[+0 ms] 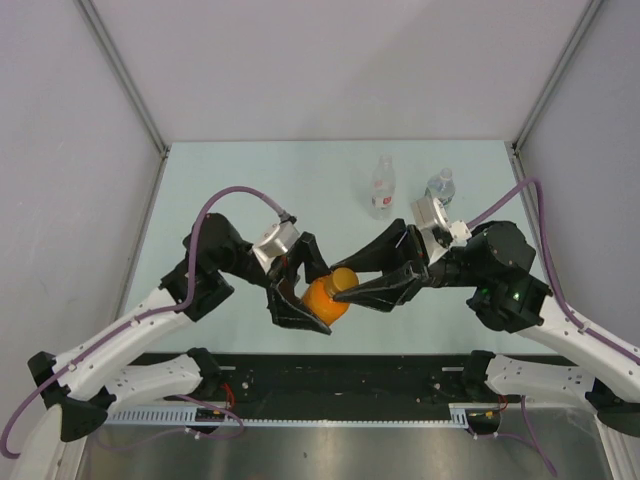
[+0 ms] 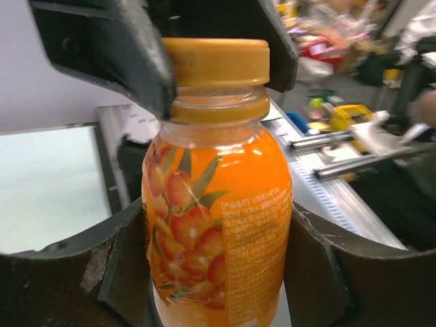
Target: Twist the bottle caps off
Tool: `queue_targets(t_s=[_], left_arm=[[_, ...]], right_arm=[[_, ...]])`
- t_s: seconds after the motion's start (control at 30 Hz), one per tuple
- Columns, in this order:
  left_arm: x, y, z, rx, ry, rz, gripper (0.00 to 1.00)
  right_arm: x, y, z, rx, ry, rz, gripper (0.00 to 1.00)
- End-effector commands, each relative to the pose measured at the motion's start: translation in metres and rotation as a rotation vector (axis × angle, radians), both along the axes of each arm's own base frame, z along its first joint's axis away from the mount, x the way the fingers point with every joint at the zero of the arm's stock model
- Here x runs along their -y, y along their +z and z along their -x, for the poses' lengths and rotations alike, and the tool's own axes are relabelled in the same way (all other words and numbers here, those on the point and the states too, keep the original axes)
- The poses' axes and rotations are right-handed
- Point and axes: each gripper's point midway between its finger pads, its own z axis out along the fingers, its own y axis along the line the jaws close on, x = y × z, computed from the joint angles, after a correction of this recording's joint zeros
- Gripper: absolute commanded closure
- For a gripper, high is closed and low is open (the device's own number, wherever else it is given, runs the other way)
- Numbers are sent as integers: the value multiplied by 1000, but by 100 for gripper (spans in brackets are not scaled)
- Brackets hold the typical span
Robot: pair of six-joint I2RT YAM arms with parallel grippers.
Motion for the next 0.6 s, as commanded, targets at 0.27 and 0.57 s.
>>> queue_targets(t_s=[0.27,0.57], left_arm=[[-18,42,31,20,-244,121,100],[-11,31,23,36,-226,84,100]], right_arm=[[36,-30,70,165,409,110,100],[44,-27,57,169,319,107,100]])
